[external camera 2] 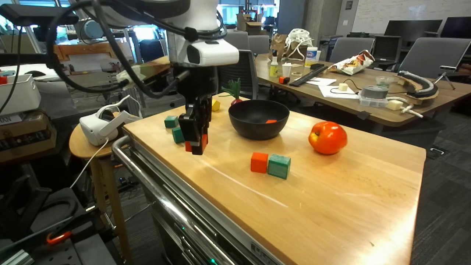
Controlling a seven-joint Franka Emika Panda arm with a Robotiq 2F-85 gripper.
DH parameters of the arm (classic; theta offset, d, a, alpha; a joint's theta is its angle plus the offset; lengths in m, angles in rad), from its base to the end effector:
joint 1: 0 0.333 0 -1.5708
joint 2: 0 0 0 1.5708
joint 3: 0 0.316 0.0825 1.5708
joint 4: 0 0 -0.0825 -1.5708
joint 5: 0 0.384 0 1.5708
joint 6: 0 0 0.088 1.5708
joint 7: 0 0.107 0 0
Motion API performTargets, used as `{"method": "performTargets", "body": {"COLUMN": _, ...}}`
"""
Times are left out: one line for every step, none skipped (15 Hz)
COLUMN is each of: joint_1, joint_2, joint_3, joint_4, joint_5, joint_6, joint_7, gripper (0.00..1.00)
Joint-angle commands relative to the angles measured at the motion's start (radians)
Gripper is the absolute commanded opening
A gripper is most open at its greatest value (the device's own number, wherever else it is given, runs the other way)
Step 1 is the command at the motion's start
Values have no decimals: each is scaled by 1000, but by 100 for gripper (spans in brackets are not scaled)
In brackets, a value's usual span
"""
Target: Remove the blocks from the black bowl
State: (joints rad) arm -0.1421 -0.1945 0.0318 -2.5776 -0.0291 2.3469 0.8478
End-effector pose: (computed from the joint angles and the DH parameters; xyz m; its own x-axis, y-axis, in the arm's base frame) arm 0.4253 -0.0478 0.3268 0.5913 -0.8065 -0.0046 -0.8055 -0.5909 0.0448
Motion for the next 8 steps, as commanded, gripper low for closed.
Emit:
{"method": "performTargets", "body": {"joint_1": 4, "joint_2": 56, "joint_3": 7, "joint_4": 12, "joint_5": -48, "joint_6": 102, "joint_7": 106, "gripper": 23}}
{"method": "performTargets", "body": {"joint_1": 5, "joint_2": 71, "joint_3": 8, "joint_4": 17, "joint_5": -68, "joint_6": 124, "joint_7": 134, "gripper": 23}}
{"method": "performTargets", "body": {"joint_1": 9, "joint_2": 84, "joint_3": 7, "joint_4": 22, "joint_5": -82, "joint_6": 143, "joint_7": 156, "gripper": 22}}
{"method": "performTargets", "body": {"joint_1": 14, "joint_2": 95, "joint_3": 8, "joint_4": 26, "joint_5": -101, "joint_6": 159, "joint_7": 183, "gripper": 24}}
{"method": "performTargets", "body": {"joint_1": 19, "joint_2": 103, "joint_3": 8, "joint_4": 29, "joint_5": -118, "joint_6": 171, "joint_7": 205, "gripper": 60}}
{"method": "performTargets", "body": {"joint_1": 27, "joint_2": 102, "joint_3": 8, "joint_4": 32, "joint_5": -127, "joint_6": 180, "joint_7": 221, "gripper": 68}}
{"method": "performTargets", "body": {"joint_1": 35, "joint_2": 95, "joint_3": 8, "joint_4": 33, "joint_5": -131, "joint_6": 190, "joint_7": 224, "gripper": 74}}
{"method": "performTargets", "body": {"joint_1": 47, "joint_2": 74, "joint_3": 6, "joint_4": 34, "joint_5": -119, "joint_6": 202, "joint_7": 196, "gripper": 81}}
